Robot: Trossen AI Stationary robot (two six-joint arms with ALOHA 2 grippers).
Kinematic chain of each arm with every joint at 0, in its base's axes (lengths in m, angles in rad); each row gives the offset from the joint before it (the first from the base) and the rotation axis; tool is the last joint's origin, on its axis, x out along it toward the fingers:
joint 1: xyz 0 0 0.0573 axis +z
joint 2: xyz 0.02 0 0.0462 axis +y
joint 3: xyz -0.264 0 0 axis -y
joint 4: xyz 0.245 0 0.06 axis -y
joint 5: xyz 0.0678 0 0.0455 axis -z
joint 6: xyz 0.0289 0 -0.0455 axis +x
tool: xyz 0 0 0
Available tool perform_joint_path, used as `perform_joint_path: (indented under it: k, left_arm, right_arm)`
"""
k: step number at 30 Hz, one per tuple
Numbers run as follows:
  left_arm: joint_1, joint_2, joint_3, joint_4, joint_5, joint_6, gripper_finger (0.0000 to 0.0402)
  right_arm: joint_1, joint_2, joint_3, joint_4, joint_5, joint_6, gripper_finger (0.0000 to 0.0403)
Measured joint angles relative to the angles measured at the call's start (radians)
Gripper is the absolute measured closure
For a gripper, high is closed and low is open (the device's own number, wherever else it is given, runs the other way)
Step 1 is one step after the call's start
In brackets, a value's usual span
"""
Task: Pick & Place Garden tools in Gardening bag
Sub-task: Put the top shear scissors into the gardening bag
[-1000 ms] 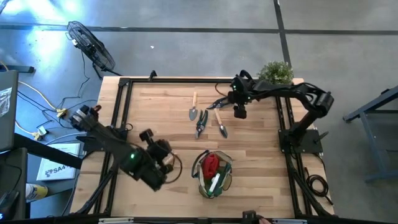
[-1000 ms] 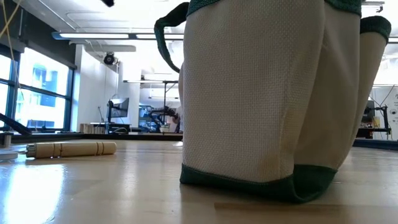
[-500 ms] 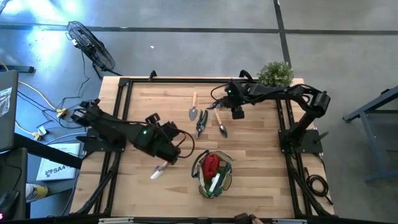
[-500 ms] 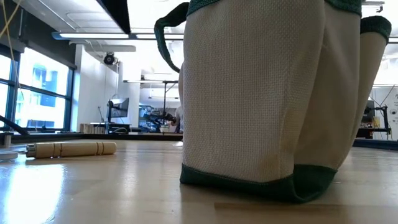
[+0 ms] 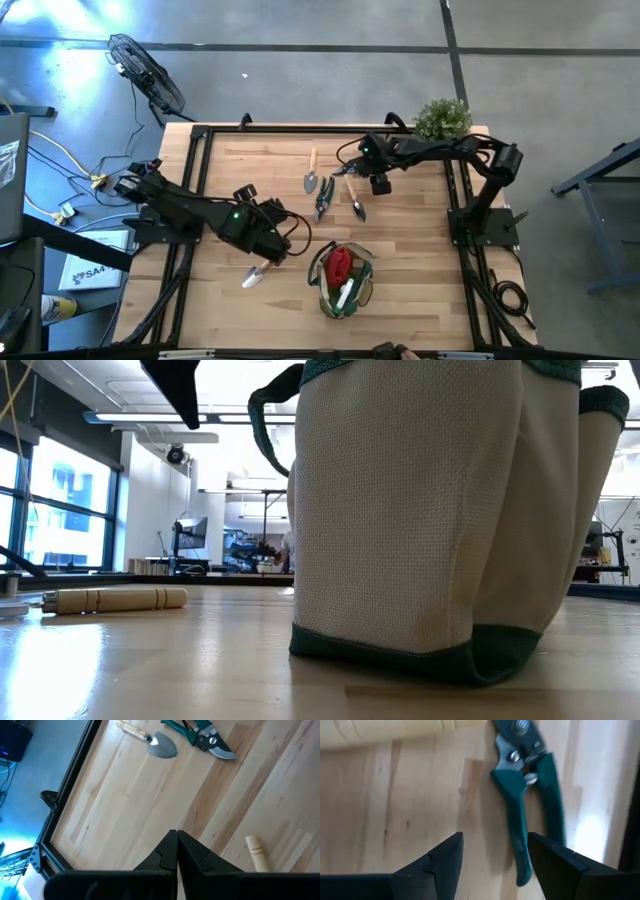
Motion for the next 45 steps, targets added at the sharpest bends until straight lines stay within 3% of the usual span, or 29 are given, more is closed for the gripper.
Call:
perform_joint_path:
  k: [7, 45]
  left_arm:
    - [0.000, 0.000, 0.000, 0.003, -0.004, 0.007, 0.0402]
    - [0.000, 0.000, 0.000, 0.075, -0.004, 0.034, 0.0402]
  right_arm:
    - [0.001, 0.053, 0.005, 0.049, 0.028, -0.012, 0.0190]
    - [-0.072, 0.063, -0.002, 0.201, -0.009, -0.074, 0.0190]
